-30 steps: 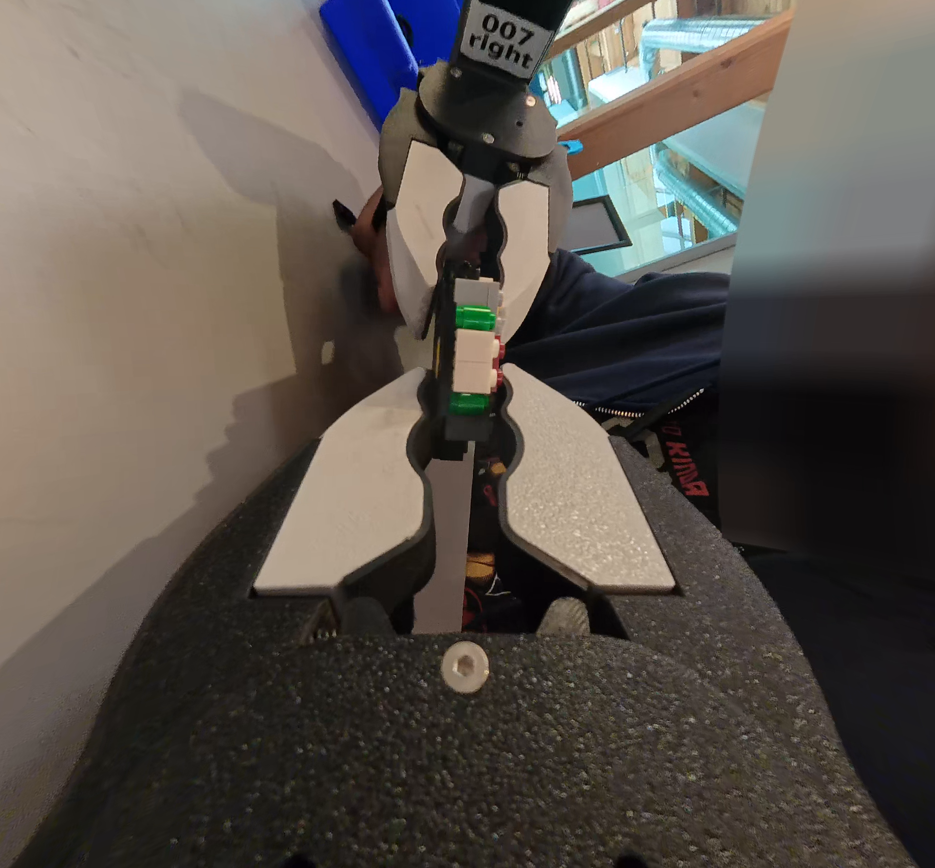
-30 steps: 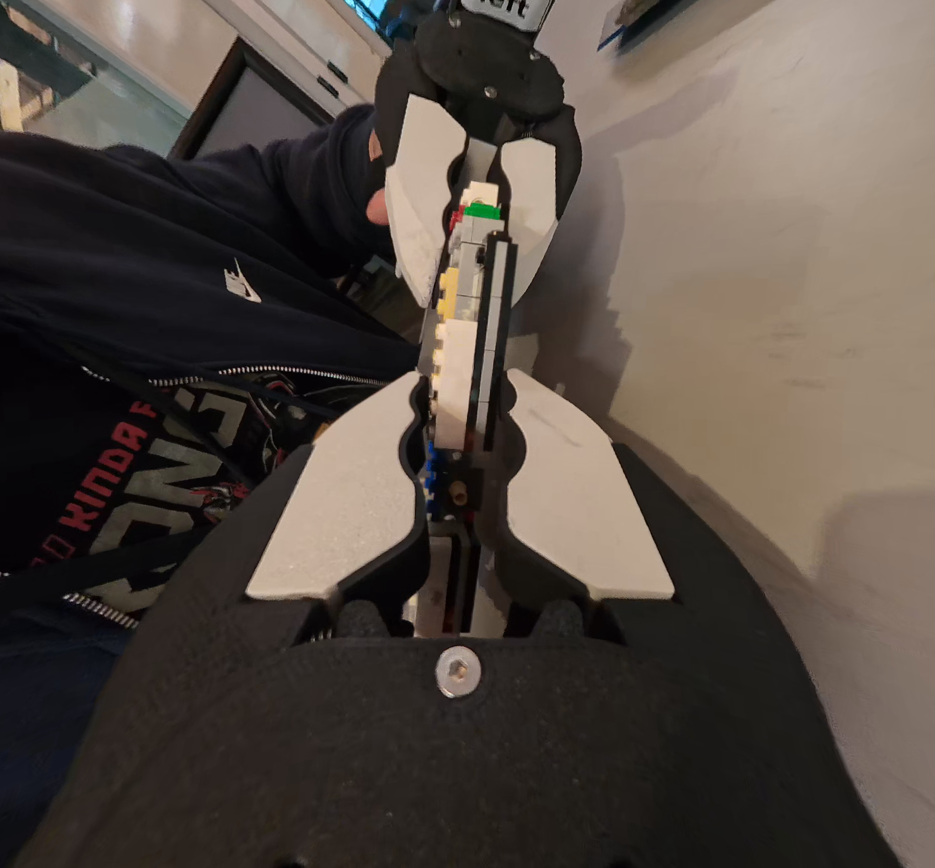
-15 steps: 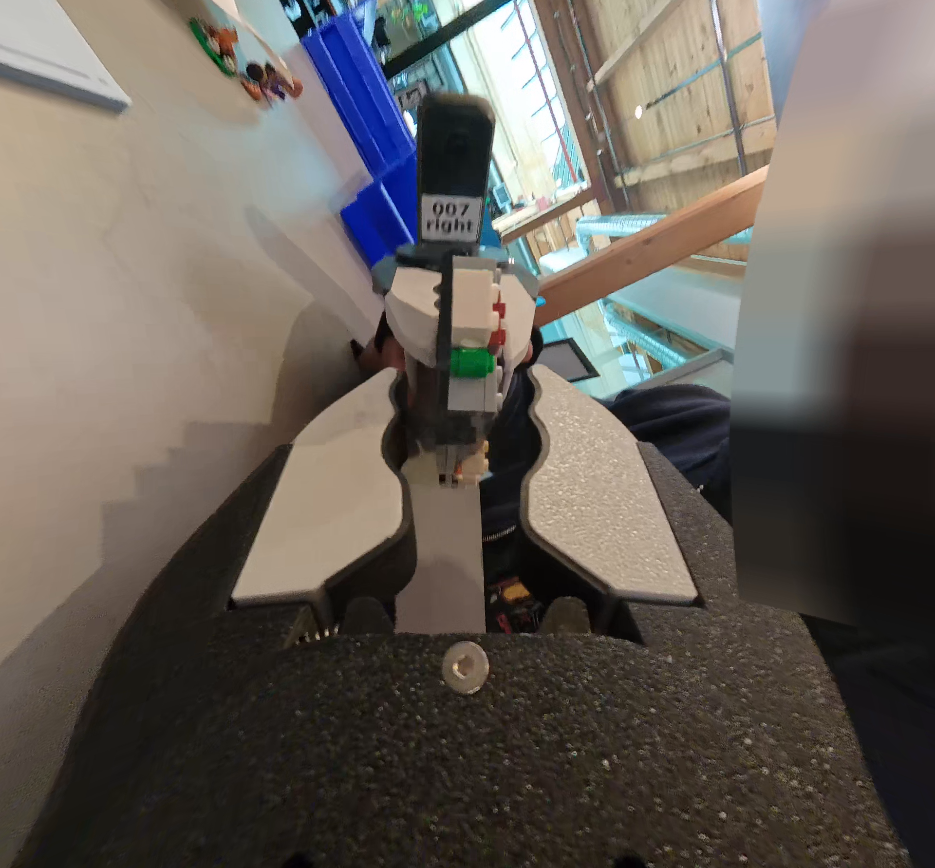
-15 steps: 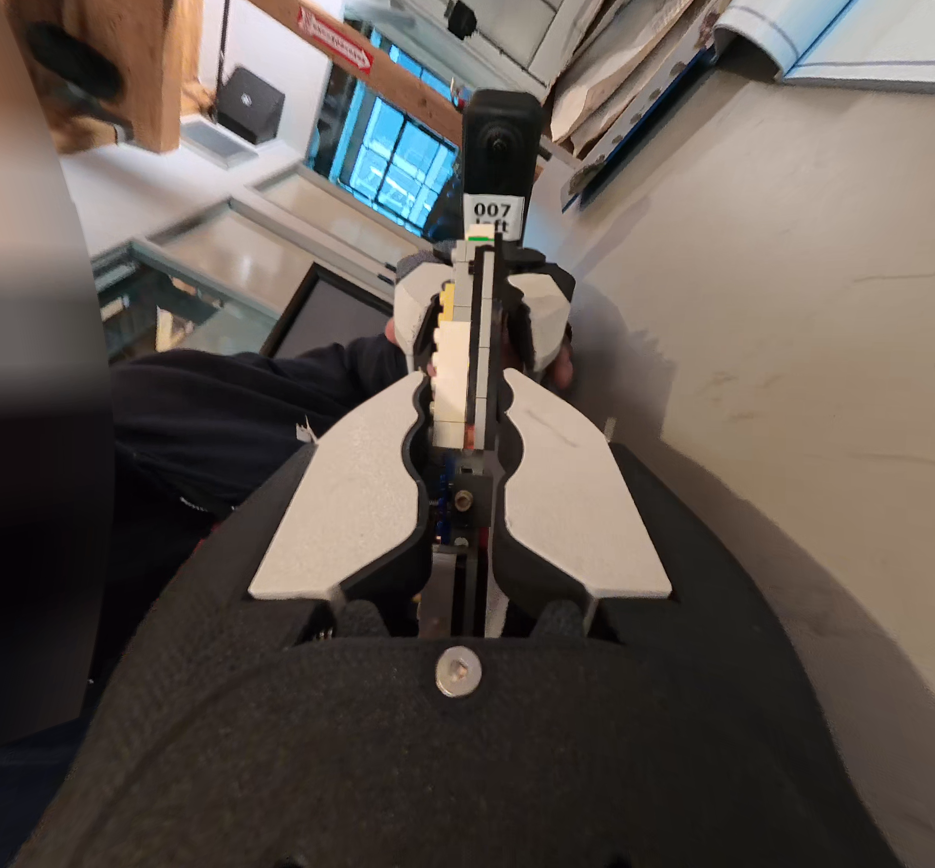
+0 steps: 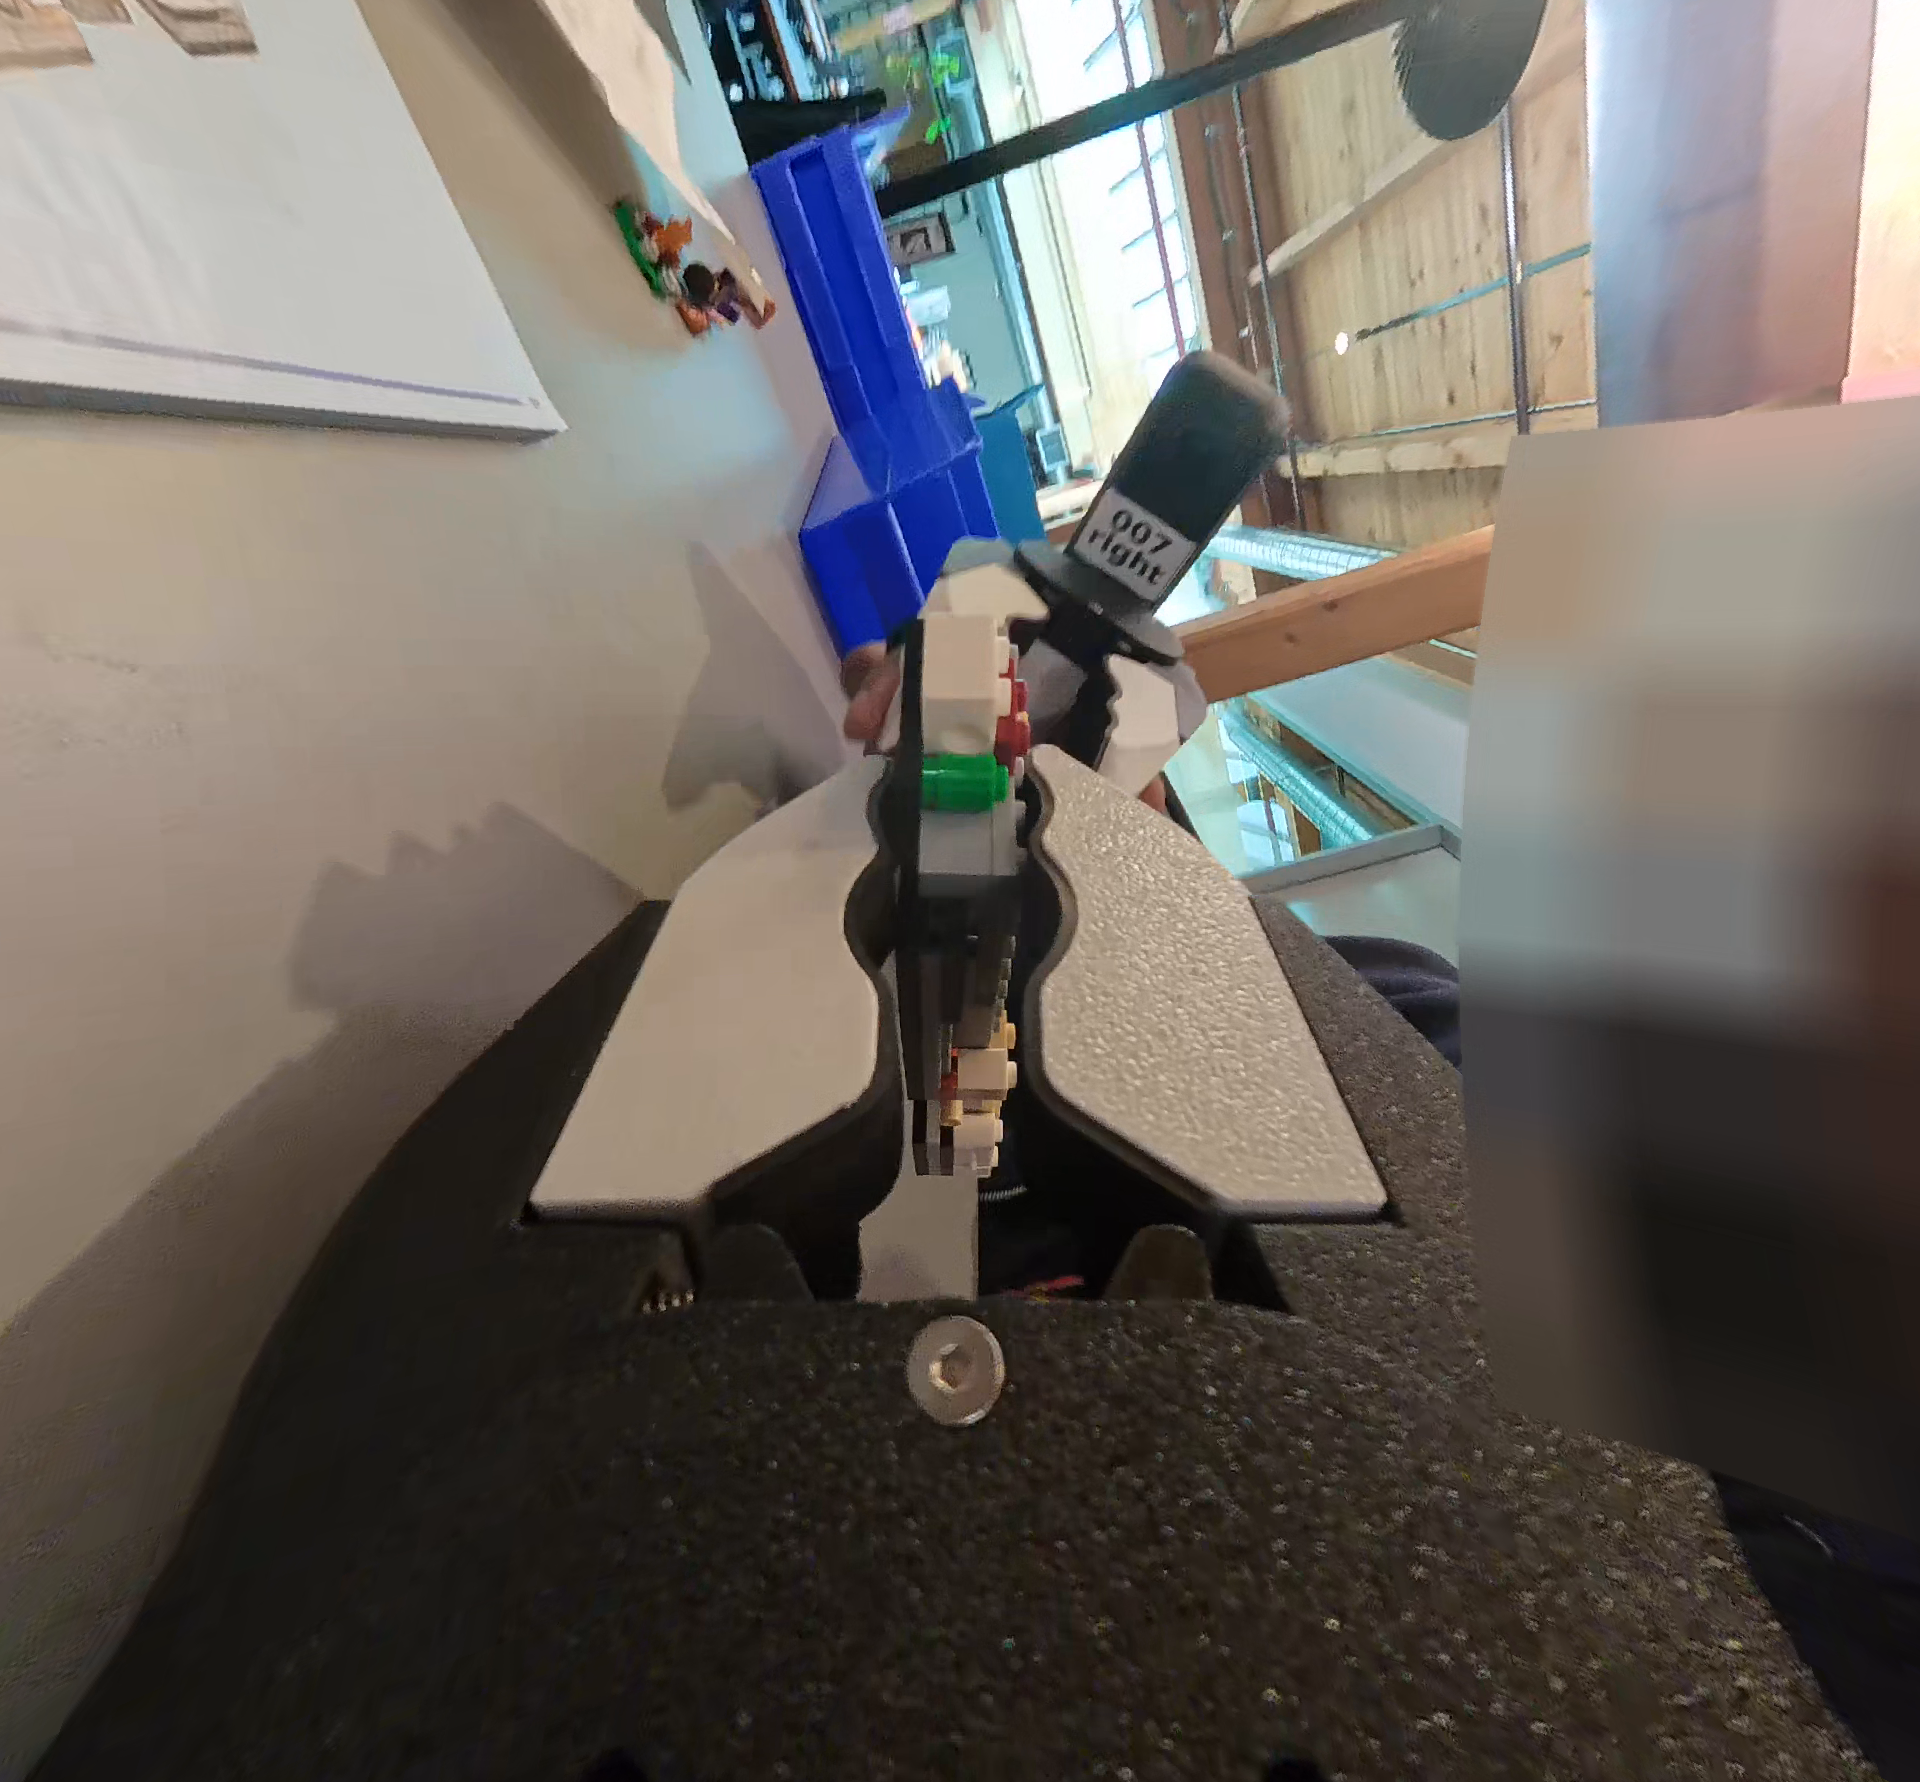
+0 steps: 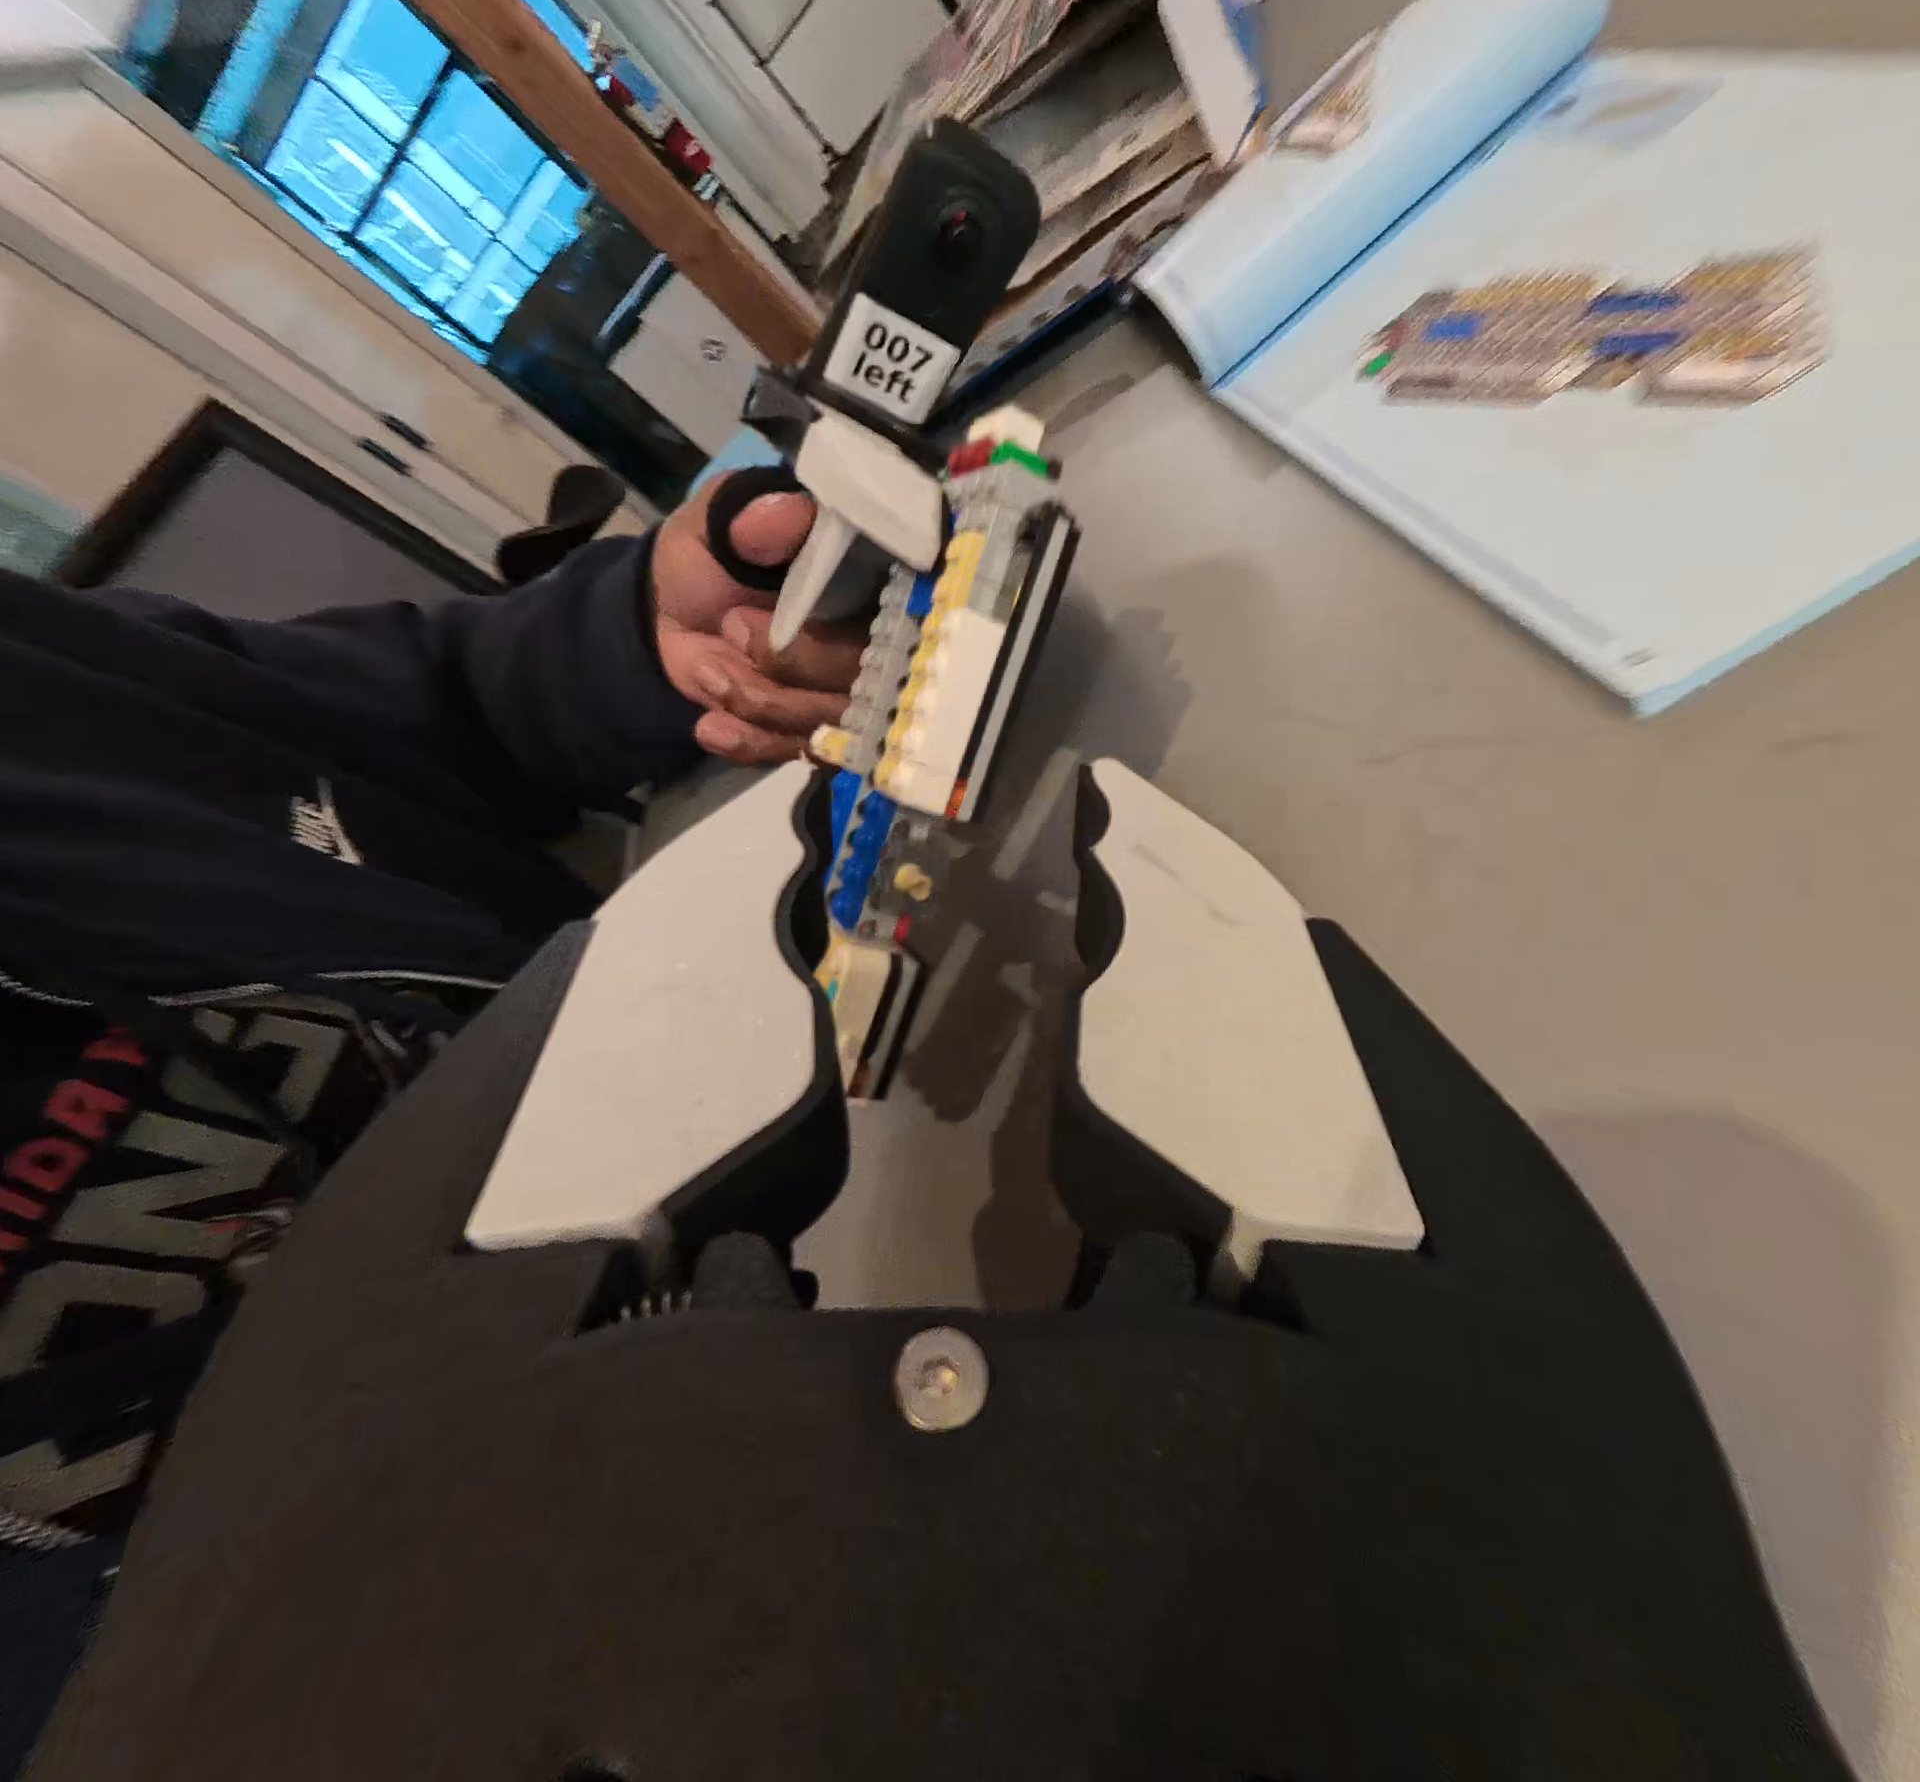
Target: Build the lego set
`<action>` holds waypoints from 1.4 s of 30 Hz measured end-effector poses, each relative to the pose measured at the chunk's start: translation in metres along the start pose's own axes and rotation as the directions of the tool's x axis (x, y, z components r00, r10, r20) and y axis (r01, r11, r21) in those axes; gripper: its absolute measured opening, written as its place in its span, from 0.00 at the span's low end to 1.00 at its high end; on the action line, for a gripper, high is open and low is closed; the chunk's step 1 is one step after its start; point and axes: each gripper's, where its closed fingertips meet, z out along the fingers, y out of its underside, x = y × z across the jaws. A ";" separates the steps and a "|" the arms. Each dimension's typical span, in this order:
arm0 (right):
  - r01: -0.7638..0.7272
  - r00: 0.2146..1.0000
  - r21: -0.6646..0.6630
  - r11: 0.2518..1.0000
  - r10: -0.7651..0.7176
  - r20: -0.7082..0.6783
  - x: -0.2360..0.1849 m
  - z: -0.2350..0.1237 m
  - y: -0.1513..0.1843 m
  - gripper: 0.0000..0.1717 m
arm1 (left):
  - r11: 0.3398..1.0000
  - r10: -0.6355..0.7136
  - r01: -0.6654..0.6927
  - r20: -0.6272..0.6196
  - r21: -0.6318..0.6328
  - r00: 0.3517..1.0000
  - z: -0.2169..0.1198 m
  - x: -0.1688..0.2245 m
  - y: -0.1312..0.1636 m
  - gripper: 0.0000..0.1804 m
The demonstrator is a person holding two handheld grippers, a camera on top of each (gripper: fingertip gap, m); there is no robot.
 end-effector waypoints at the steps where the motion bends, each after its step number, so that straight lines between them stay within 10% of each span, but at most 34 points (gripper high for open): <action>1: 0.034 0.999 0.012 0.999 -0.033 -0.025 0.004 -0.003 -0.004 0.26 | 0.999 -0.011 0.011 -0.001 -0.031 1.000 0.003 -0.002 0.002 0.11; 13: 0.488 0.871 0.055 0.871 -0.490 0.036 -0.018 0.025 -0.009 0.27 | 0.969 -0.079 0.062 -0.062 -0.240 0.995 0.016 0.000 0.033 0.11; 34: 0.426 0.898 0.003 0.905 -0.424 0.118 -0.022 0.030 0.000 0.25 | 0.967 -0.035 0.025 -0.034 -0.254 0.999 0.016 -0.001 0.038 0.10; 42: 0.338 0.932 -0.019 0.941 -0.338 -0.128 0.021 -0.016 -0.014 0.25 | 0.972 -0.008 0.010 0.009 -0.235 1.000 -0.002 -0.007 0.030 0.11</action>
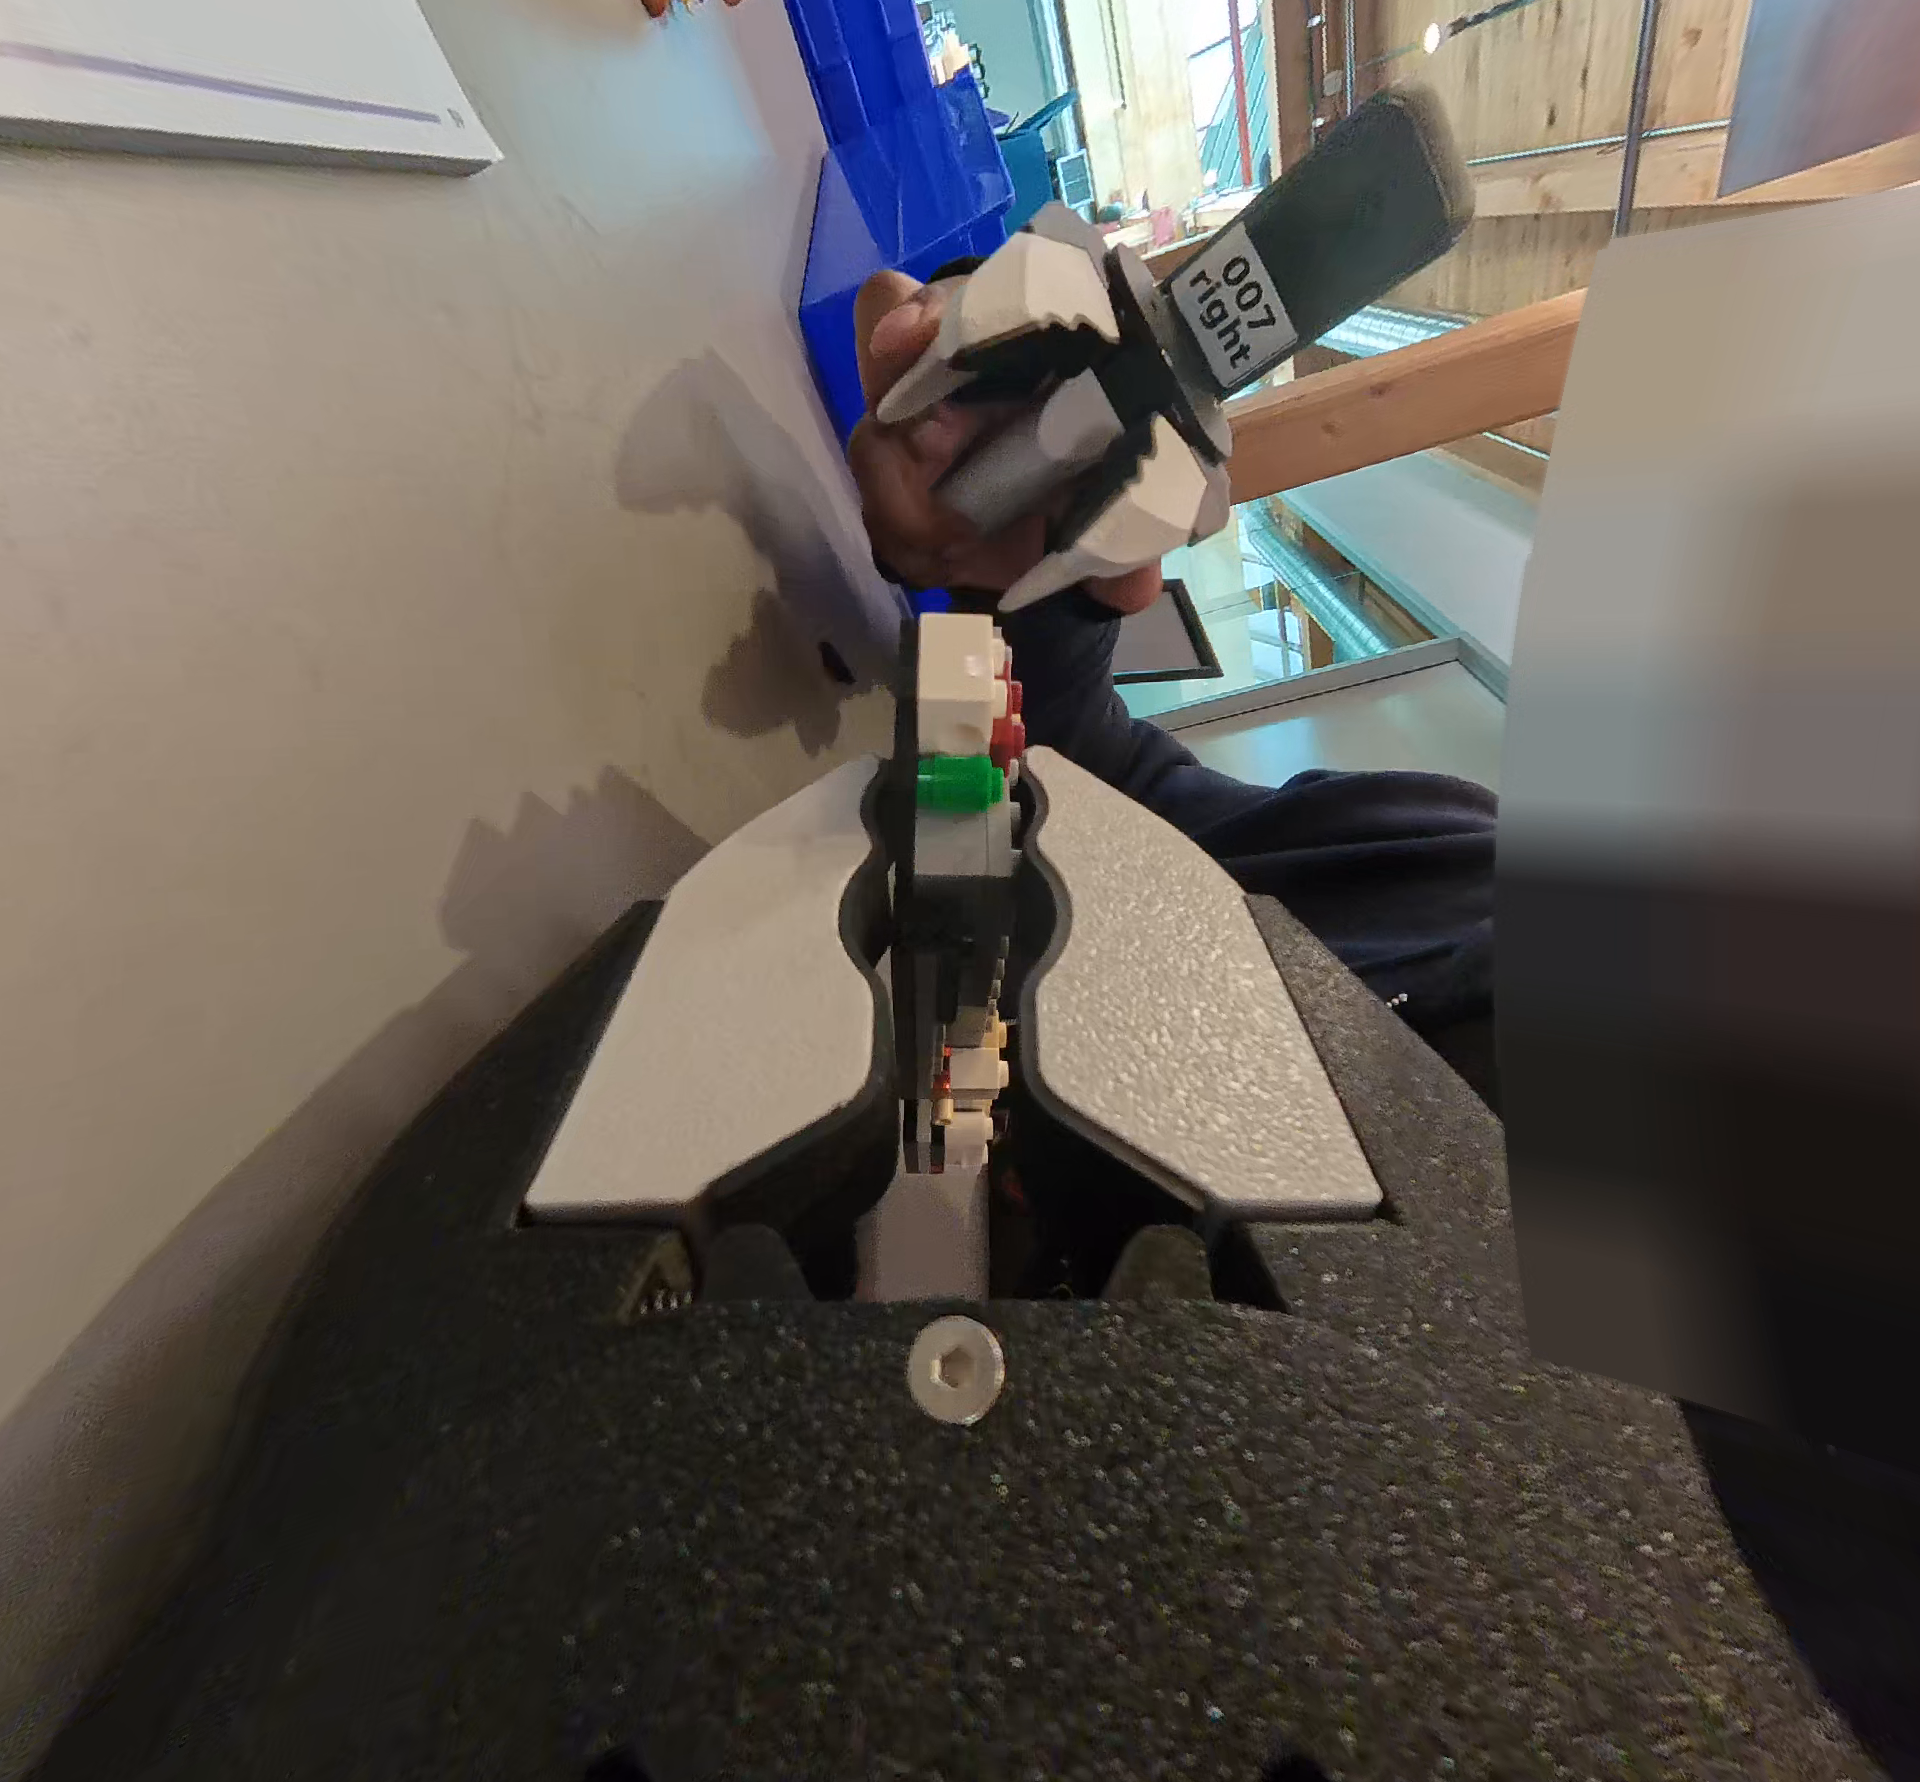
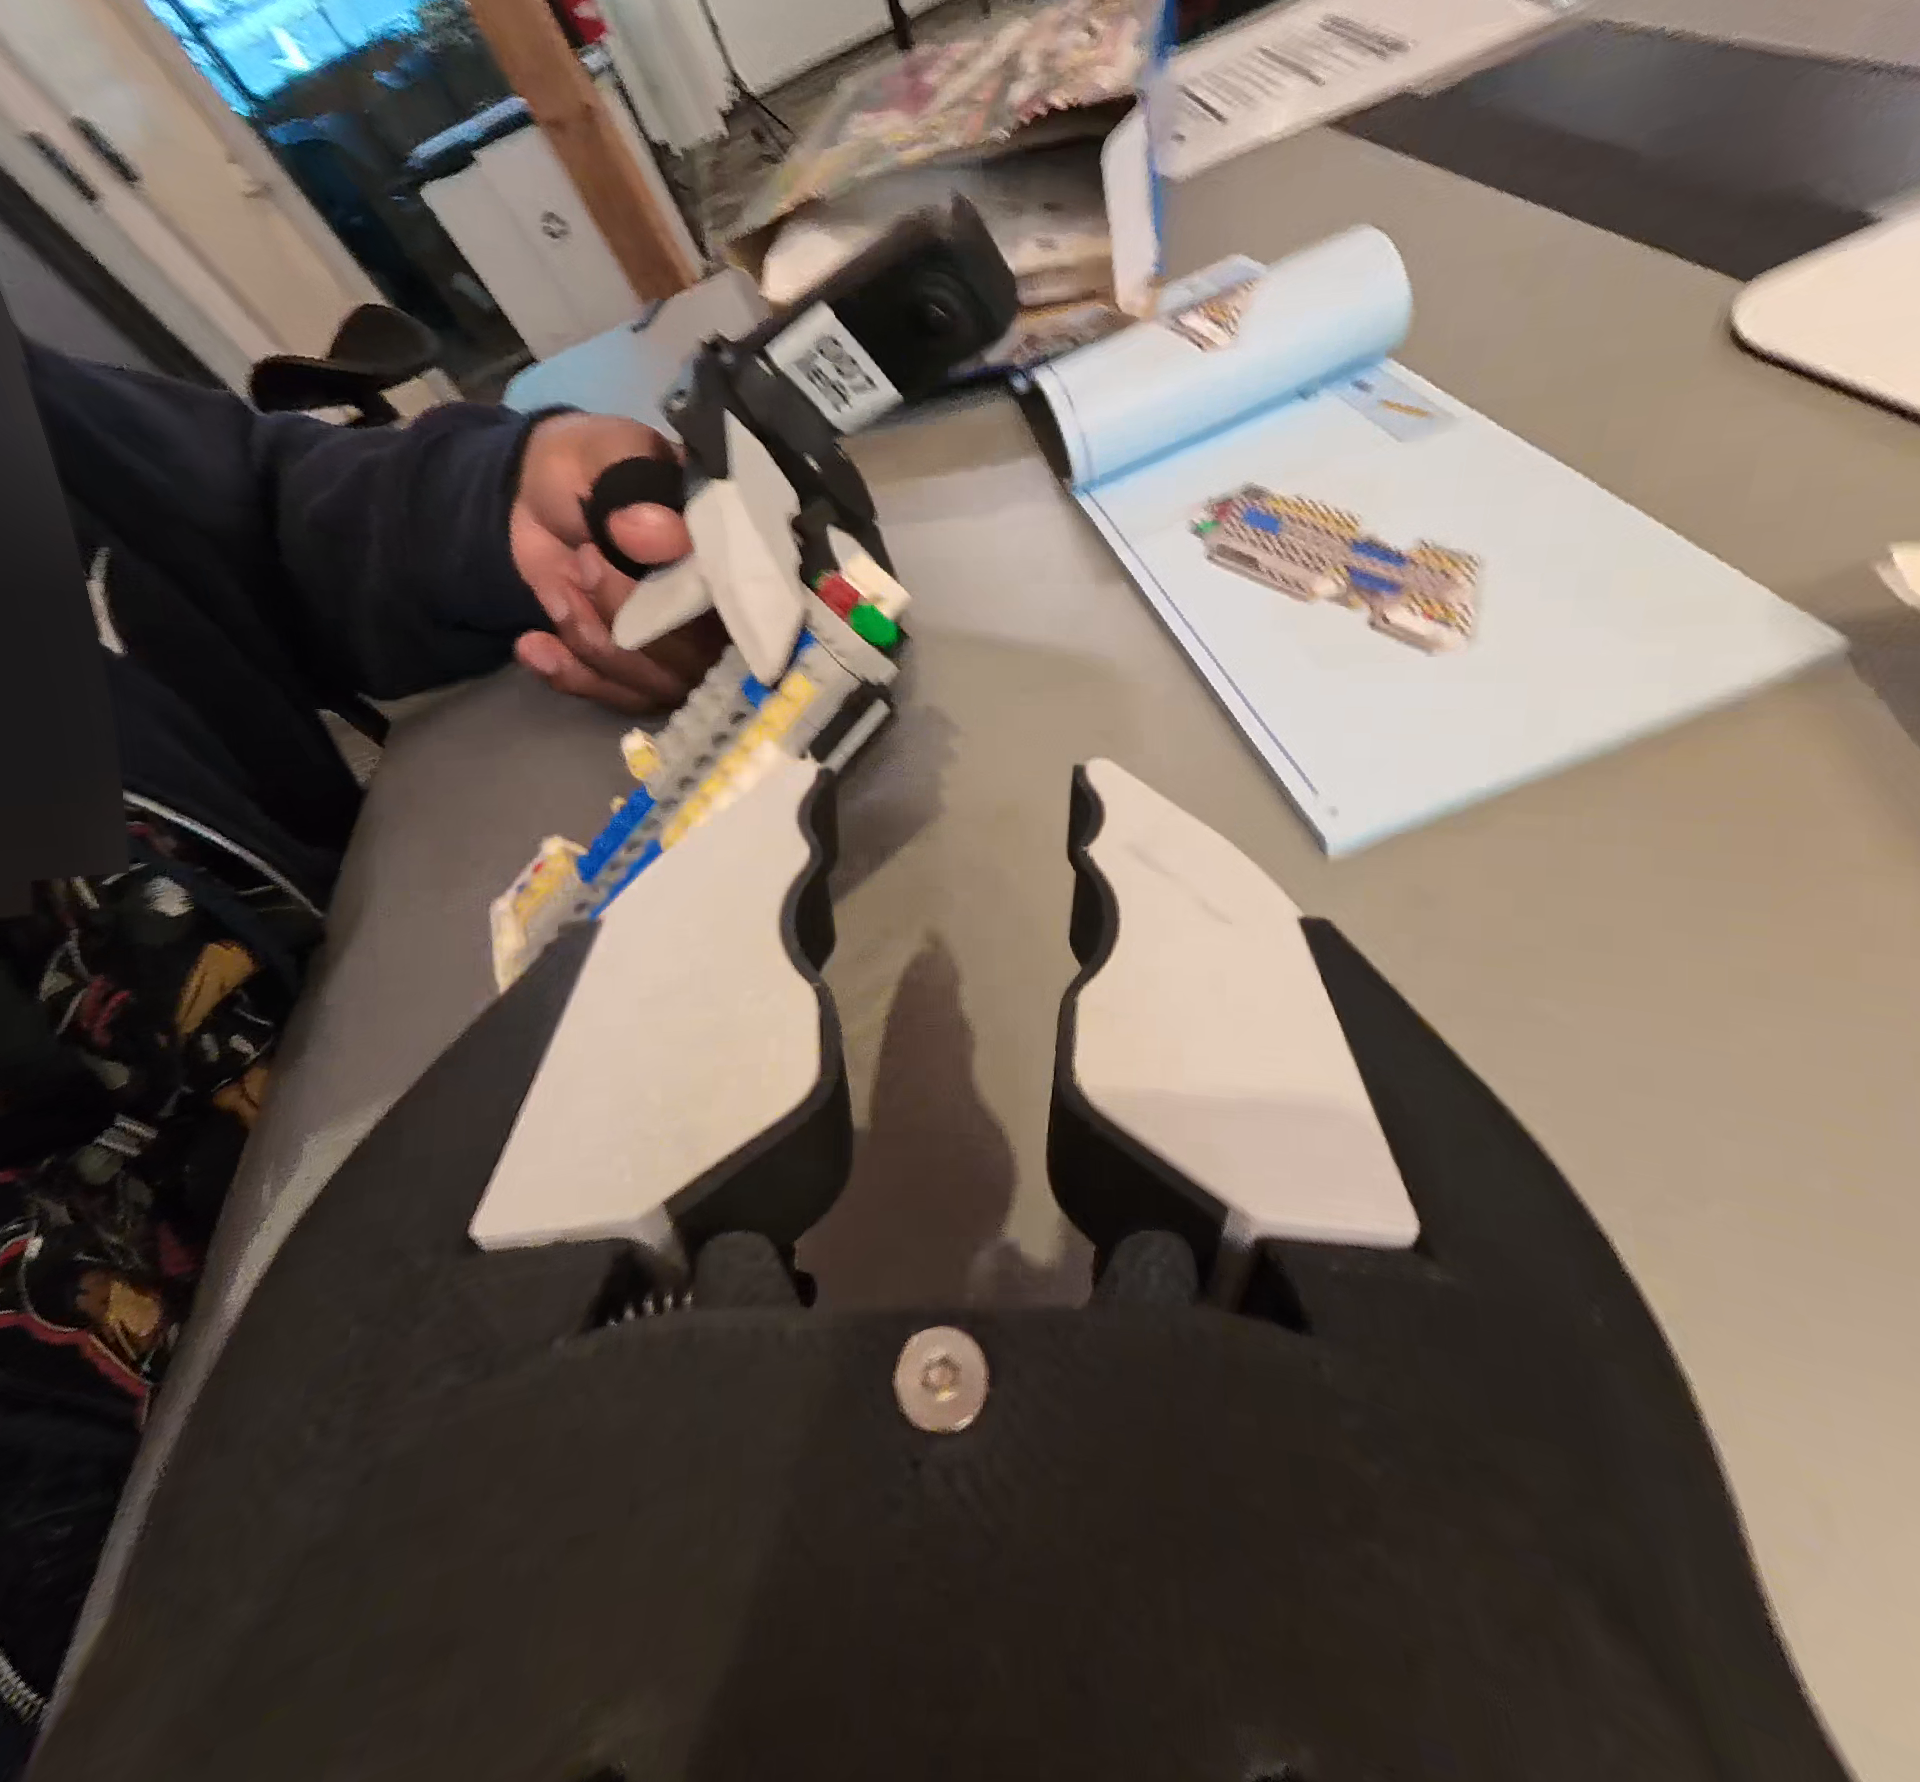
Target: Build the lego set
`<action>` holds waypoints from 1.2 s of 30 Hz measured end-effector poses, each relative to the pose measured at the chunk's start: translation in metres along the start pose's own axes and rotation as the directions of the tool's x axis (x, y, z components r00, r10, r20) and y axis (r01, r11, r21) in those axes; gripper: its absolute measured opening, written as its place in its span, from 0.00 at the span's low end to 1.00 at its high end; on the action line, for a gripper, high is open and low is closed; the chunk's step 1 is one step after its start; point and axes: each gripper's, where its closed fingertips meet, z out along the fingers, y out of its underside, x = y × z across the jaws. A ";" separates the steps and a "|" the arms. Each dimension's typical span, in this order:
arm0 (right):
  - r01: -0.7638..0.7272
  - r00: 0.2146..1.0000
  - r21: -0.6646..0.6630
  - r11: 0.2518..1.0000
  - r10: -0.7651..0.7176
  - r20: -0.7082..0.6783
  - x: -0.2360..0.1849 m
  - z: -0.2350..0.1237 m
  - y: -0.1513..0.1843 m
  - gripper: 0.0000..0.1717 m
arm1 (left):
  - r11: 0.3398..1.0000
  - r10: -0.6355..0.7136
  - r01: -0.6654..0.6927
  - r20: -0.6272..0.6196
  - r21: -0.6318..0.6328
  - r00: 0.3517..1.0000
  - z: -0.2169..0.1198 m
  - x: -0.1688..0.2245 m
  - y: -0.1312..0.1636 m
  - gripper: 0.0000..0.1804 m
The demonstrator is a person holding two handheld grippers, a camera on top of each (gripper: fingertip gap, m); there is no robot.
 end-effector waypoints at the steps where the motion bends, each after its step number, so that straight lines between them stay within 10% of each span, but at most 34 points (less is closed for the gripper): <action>1: -0.007 0.999 -0.031 0.999 0.006 -0.036 0.004 -0.003 0.007 0.24 | 1.000 0.001 -0.001 0.004 -0.008 1.000 -0.002 0.000 0.002 0.11; 13: -0.181 0.923 -0.200 0.963 0.097 -0.373 -0.009 -0.059 0.085 0.22 | 1.000 -0.009 0.009 -0.010 0.007 1.000 -0.008 0.003 0.007 0.11; 27: -0.006 0.853 -0.428 0.904 -0.218 -0.473 -0.020 -0.044 0.112 0.07 | 0.988 0.021 -0.023 0.015 0.151 1.000 0.002 0.017 0.036 0.11; 36: 0.024 0.961 -0.018 1.000 -0.028 -0.277 -0.058 -0.018 0.035 0.12 | 0.933 0.153 -0.169 0.073 0.318 0.985 -0.015 0.034 0.046 0.11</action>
